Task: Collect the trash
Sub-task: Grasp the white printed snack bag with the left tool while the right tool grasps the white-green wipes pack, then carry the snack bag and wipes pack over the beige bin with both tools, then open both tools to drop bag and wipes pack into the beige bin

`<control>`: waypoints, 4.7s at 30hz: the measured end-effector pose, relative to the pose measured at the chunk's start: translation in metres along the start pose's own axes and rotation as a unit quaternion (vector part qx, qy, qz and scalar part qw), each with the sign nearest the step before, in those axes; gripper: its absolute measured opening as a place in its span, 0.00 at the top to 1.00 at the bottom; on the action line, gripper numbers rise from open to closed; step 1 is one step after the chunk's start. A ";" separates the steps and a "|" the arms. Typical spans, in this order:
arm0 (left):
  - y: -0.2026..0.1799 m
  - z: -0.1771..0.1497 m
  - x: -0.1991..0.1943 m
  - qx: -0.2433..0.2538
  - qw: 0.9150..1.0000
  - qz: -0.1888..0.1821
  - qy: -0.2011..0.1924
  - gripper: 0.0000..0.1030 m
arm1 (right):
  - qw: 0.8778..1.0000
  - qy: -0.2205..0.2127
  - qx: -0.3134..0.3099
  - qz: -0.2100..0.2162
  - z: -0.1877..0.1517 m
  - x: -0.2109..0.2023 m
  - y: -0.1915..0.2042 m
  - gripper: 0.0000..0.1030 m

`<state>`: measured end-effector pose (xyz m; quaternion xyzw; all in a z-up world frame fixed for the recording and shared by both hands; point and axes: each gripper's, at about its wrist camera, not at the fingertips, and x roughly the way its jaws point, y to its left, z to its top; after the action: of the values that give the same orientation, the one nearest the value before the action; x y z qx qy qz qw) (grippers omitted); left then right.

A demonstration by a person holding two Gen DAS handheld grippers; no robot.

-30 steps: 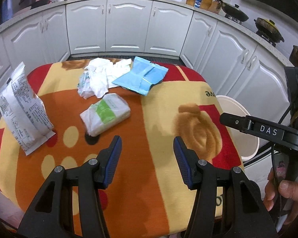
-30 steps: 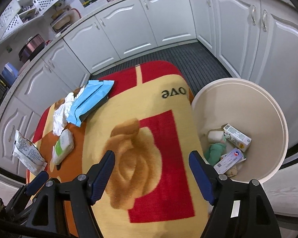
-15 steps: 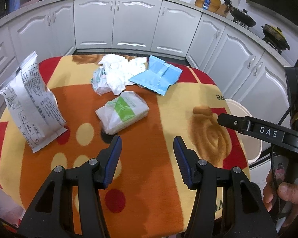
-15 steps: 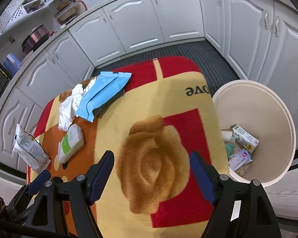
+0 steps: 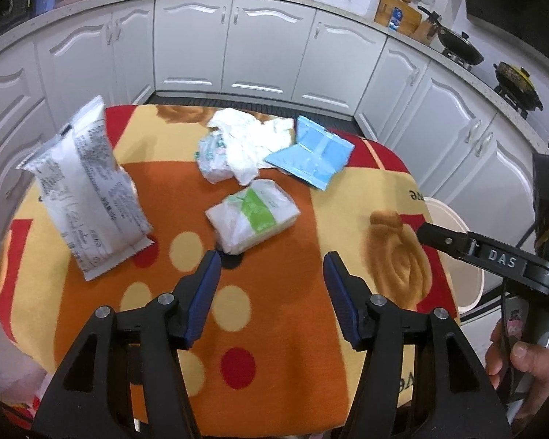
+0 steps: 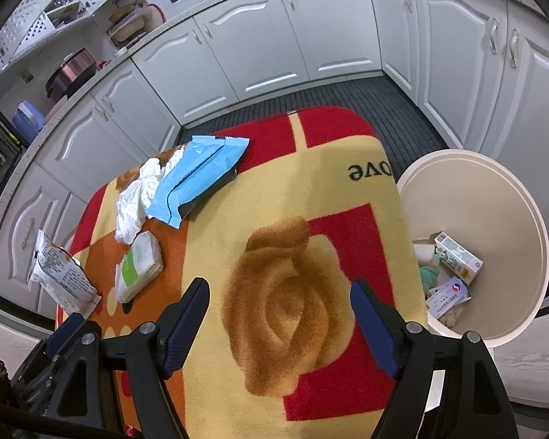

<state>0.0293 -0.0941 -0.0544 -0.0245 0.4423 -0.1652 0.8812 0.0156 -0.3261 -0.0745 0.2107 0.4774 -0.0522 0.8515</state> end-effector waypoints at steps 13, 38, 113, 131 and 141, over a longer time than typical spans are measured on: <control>0.081 0.002 -0.028 -0.061 0.997 0.036 -0.035 0.39 | 0.998 -0.006 -0.042 0.054 0.005 -0.003 0.027 0.24; 0.132 0.048 0.026 -0.088 0.995 0.030 -0.045 0.25 | 0.980 0.046 -0.171 0.086 -0.007 0.102 0.145 0.17; -0.199 0.019 0.041 0.183 0.972 -0.147 0.008 0.84 | 0.992 -0.119 -0.011 -0.036 -0.017 -0.086 -0.142 0.51; -0.262 0.011 0.090 0.207 0.964 -0.164 0.043 0.84 | 0.992 -0.097 0.048 -0.066 -0.022 -0.071 -0.201 0.51; -0.269 0.011 0.103 0.203 0.964 -0.165 0.054 0.84 | 0.992 -0.087 0.054 -0.071 -0.016 -0.063 -0.210 0.51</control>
<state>0.0225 -0.3811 -0.0765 0.0914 0.4361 -0.3954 0.8032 -0.0919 -0.5170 -0.0940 0.2165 0.4116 -0.1563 0.8714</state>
